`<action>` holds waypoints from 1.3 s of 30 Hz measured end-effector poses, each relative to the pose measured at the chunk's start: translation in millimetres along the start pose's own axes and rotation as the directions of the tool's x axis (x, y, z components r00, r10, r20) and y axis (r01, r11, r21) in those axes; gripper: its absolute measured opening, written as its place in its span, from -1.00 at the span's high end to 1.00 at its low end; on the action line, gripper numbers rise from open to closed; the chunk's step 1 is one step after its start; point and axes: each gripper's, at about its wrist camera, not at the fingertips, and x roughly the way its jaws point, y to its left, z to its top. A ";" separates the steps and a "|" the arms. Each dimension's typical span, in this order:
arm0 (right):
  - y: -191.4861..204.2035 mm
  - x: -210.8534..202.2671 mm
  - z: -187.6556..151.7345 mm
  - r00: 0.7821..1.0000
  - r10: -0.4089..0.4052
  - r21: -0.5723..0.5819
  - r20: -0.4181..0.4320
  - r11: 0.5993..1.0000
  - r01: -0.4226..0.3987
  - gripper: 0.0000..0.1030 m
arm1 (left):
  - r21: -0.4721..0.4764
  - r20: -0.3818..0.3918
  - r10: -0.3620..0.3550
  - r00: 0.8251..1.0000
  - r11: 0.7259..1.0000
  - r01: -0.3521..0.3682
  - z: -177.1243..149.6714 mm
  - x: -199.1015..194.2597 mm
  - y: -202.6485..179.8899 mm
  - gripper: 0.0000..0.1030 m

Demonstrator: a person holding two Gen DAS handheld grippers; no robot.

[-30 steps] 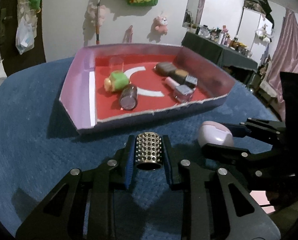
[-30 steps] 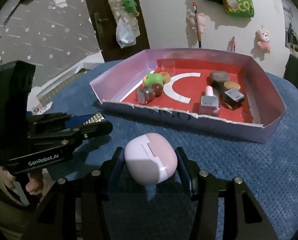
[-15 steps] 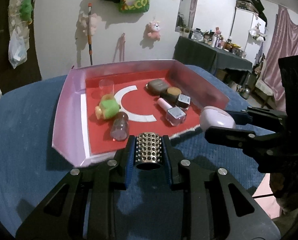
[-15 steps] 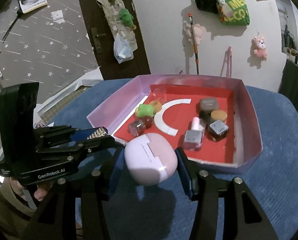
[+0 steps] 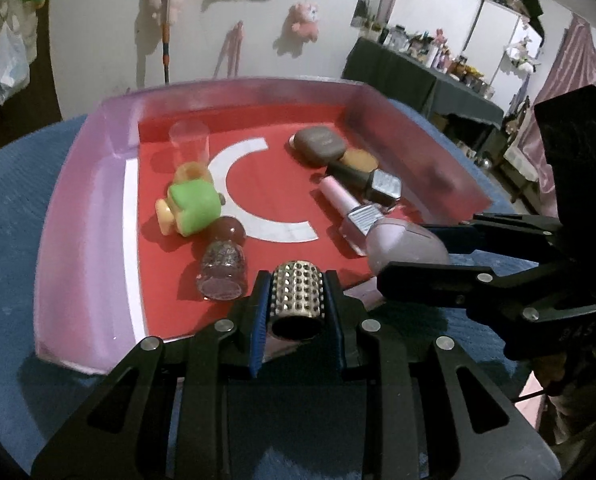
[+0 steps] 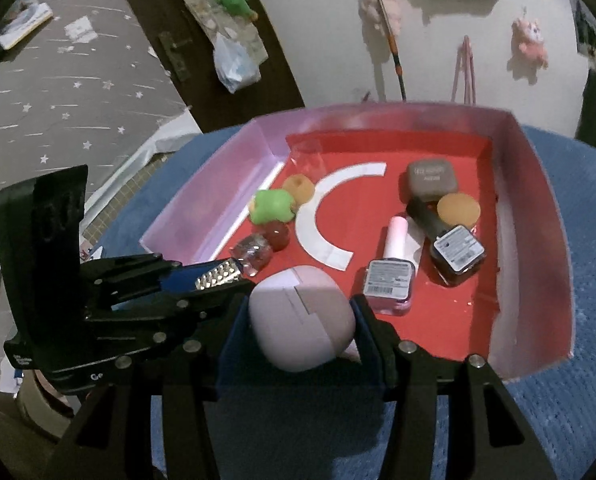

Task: Organize rigid objects
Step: 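Lower both items onto the red sheet and open both tools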

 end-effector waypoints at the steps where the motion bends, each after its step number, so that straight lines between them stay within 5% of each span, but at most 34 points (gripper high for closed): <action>1: -1.3 3.3 0.4 1.000 0.001 0.006 -0.015 1.000 -0.001 -0.06 | -0.003 -0.008 0.002 1.000 1.000 -0.002 0.2 3.0 1.2 0.54; 10: -14.2 30.9 6.7 0.995 0.032 0.066 -0.099 0.997 -0.025 -0.06 | -0.056 -0.040 0.005 0.999 0.998 -0.007 2.6 17.4 18.9 0.53; 22: -36.4 29.6 7.6 0.978 -0.205 0.052 -0.042 0.977 0.207 -0.06 | -0.073 -0.017 0.015 1.000 0.997 -0.016 11.0 17.1 25.7 0.54; 29: -36.7 32.4 7.8 0.962 -0.274 0.018 -0.020 0.962 0.274 -0.06 | -0.036 -0.006 0.149 0.989 0.988 -0.150 15.1 29.5 21.3 0.53; 39: -32.3 37.2 10.1 0.953 -0.302 -0.020 -0.027 0.953 0.302 -0.06 | -0.048 0.001 0.165 0.986 0.985 -0.165 14.3 34.0 25.1 0.53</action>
